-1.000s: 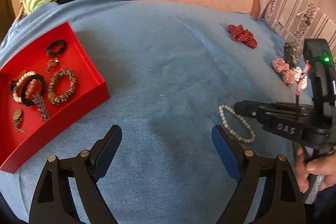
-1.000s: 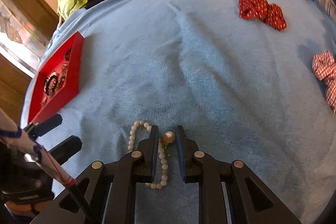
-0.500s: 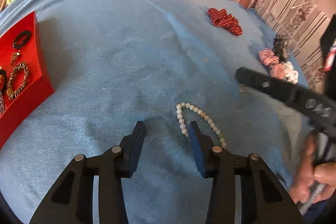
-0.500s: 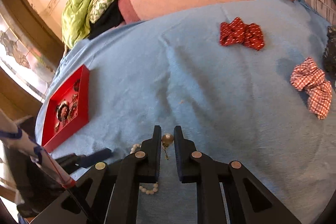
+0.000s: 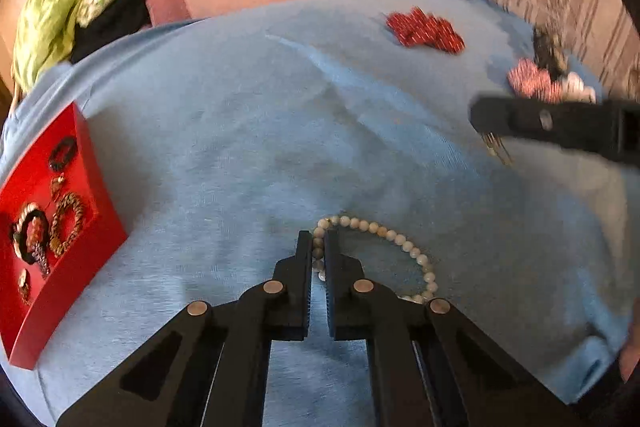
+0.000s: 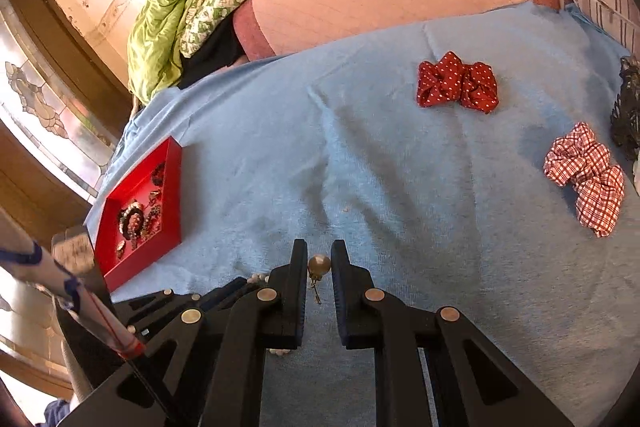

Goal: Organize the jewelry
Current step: 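Carry the pearl necklace and pearl stud over the red tray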

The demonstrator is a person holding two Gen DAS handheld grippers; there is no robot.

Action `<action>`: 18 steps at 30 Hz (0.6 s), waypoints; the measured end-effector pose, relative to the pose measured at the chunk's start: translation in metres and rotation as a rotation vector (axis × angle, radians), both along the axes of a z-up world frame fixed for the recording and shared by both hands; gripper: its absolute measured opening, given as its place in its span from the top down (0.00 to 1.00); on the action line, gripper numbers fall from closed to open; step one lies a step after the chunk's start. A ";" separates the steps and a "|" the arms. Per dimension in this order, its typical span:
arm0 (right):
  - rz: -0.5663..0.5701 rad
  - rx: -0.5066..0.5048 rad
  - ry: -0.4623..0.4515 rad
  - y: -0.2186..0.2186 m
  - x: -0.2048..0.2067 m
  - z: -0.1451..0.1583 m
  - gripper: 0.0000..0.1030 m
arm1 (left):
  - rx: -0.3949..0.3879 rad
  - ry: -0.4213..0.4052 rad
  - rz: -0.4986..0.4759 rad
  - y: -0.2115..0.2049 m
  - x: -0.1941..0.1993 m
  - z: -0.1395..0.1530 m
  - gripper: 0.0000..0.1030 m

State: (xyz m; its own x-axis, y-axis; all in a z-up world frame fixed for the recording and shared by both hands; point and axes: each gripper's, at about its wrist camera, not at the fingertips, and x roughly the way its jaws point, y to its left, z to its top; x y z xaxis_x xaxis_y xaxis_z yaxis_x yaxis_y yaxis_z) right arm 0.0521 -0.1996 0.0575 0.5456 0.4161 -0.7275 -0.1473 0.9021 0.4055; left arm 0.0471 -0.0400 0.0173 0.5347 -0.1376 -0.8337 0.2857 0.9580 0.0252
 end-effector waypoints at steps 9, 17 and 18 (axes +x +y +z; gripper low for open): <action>0.060 0.019 -0.026 0.032 -0.004 0.013 0.87 | -0.138 -0.079 0.110 0.073 -0.001 0.061 0.95; 0.125 -0.017 -0.045 0.070 -0.008 0.021 0.87 | -0.160 -0.140 0.219 0.130 -0.004 0.088 0.95; 0.133 -0.022 -0.047 0.075 -0.008 0.023 0.87 | -0.165 -0.148 0.233 0.137 -0.005 0.091 0.95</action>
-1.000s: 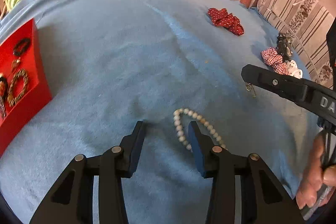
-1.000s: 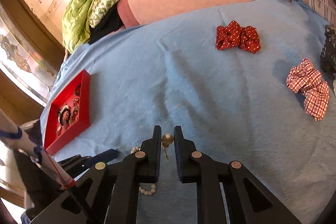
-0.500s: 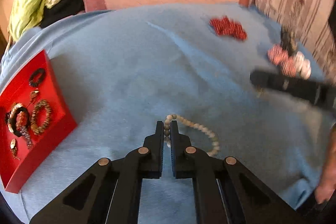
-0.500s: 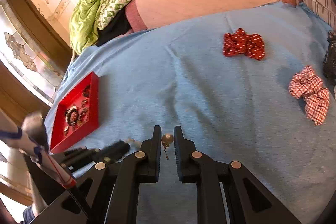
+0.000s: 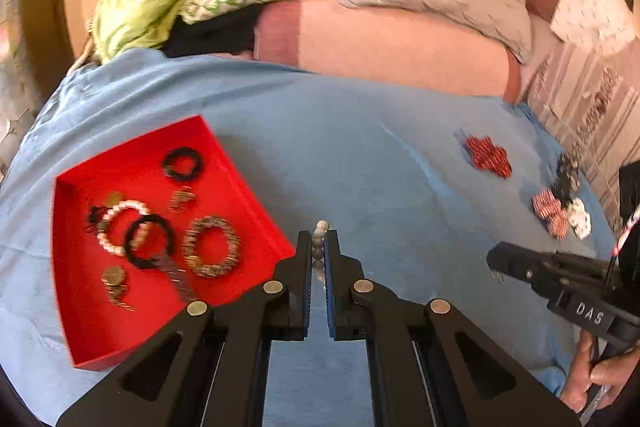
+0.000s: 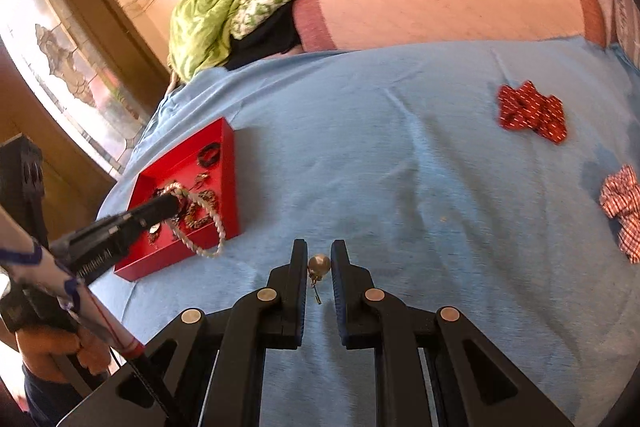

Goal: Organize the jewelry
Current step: 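Carry the pearl necklace and pearl stud over the red tray, then lower and open the left tool in the tray while right releases the stud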

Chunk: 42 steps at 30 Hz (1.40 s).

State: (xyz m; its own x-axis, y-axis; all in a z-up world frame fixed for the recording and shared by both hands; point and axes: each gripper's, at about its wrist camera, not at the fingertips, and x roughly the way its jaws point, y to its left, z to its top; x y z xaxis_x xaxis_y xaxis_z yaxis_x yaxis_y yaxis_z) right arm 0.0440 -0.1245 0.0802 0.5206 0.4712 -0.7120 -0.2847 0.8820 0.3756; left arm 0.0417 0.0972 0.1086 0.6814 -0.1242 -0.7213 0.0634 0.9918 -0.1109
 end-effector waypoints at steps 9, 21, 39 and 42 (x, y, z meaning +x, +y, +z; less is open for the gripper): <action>0.089 -0.021 -0.021 0.058 0.006 0.014 0.87 | -0.066 -0.040 0.119 0.071 -0.009 0.015 0.95; 0.236 -0.064 -0.048 0.162 0.025 0.031 0.87 | -0.116 -0.007 0.250 0.149 -0.013 -0.002 0.95; 0.312 -0.038 0.164 0.238 0.076 -0.016 0.87 | -0.177 0.081 0.294 0.189 0.003 -0.037 0.95; 0.303 -0.055 0.166 0.244 0.083 -0.019 0.87 | -0.178 0.090 0.305 0.192 0.007 -0.039 0.95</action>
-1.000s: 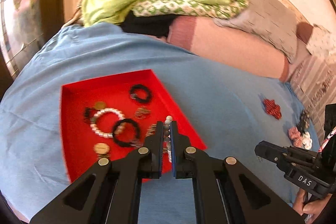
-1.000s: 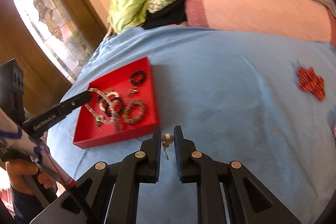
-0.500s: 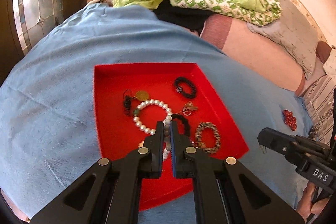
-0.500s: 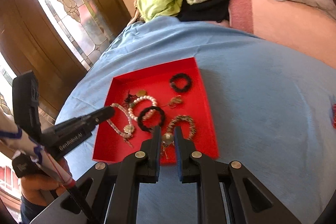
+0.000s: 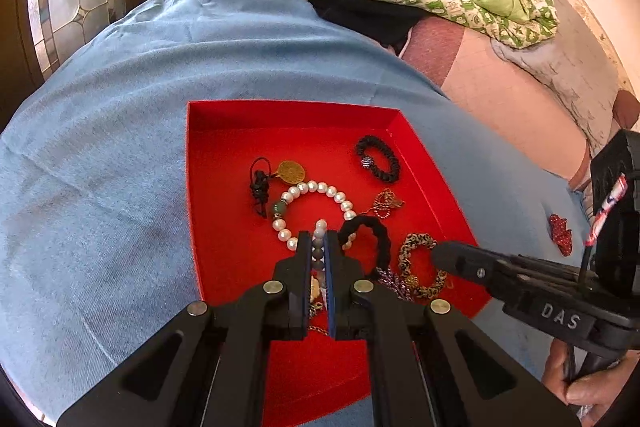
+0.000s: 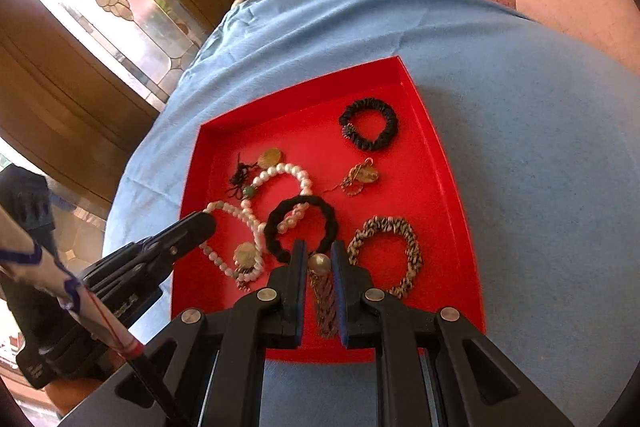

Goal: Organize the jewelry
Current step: 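Lower and open the left tool in the tray while right releases the stud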

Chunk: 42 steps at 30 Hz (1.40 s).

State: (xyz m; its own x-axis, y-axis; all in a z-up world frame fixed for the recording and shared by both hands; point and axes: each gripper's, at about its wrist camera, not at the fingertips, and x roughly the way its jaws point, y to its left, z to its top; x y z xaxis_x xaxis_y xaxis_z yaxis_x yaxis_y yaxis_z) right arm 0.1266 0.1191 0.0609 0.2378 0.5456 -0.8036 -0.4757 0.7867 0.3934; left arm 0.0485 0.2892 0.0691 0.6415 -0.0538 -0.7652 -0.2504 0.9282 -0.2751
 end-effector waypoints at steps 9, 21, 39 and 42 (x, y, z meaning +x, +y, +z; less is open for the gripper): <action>-0.019 -0.054 -0.014 0.019 0.022 -0.011 0.87 | 0.017 0.011 0.077 0.025 0.000 -0.002 0.95; -0.041 -0.096 0.000 0.026 0.033 -0.028 0.87 | 0.036 0.078 0.050 0.017 0.003 -0.015 0.95; -0.040 -0.078 -0.012 0.011 0.017 -0.009 0.77 | 0.099 0.075 0.077 0.003 -0.004 -0.014 0.76; -0.036 -0.090 -0.016 0.008 0.009 -0.007 0.77 | 0.126 0.074 0.081 -0.002 -0.005 -0.013 0.68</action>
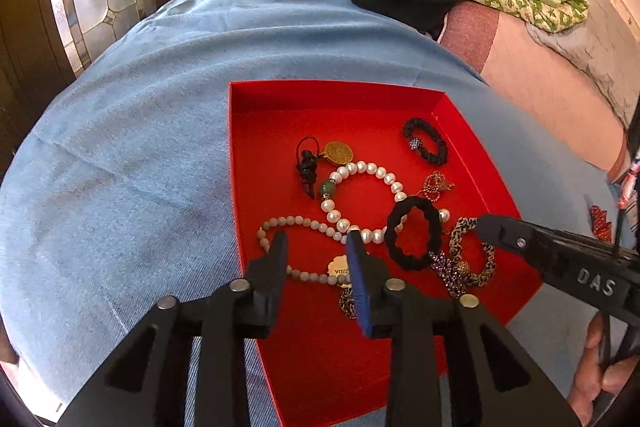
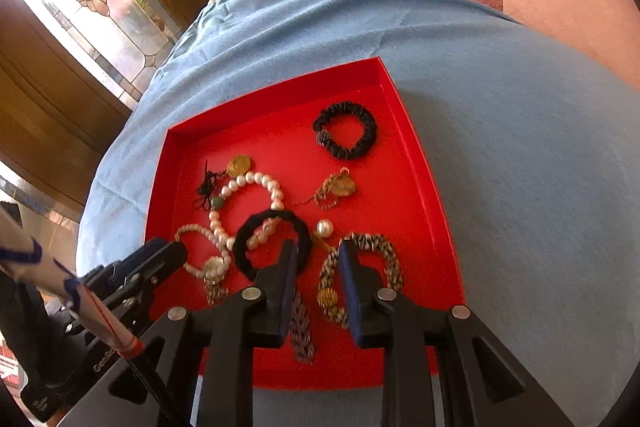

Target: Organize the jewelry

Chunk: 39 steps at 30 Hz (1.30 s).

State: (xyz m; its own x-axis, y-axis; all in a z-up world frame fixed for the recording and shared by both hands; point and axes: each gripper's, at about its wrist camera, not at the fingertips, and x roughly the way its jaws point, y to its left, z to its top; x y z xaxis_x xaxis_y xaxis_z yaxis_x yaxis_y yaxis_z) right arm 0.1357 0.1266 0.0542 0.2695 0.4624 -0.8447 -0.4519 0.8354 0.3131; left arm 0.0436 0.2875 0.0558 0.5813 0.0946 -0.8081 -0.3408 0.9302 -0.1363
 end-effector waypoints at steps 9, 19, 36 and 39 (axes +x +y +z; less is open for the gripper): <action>-0.010 -0.018 -0.009 -0.014 -0.017 0.009 0.70 | 0.022 -0.015 -0.001 -0.006 -0.009 0.002 0.58; -0.009 0.008 -0.072 -0.054 -0.077 0.037 0.46 | 0.061 -0.169 0.032 -0.033 -0.070 0.031 0.28; -0.097 -0.198 -0.428 -0.172 -0.233 0.037 0.20 | 0.121 -0.215 0.043 -0.105 -0.171 0.025 0.06; -0.140 -0.197 -0.467 -0.194 -0.252 0.027 0.18 | 0.154 -0.259 0.028 -0.122 -0.190 0.032 0.05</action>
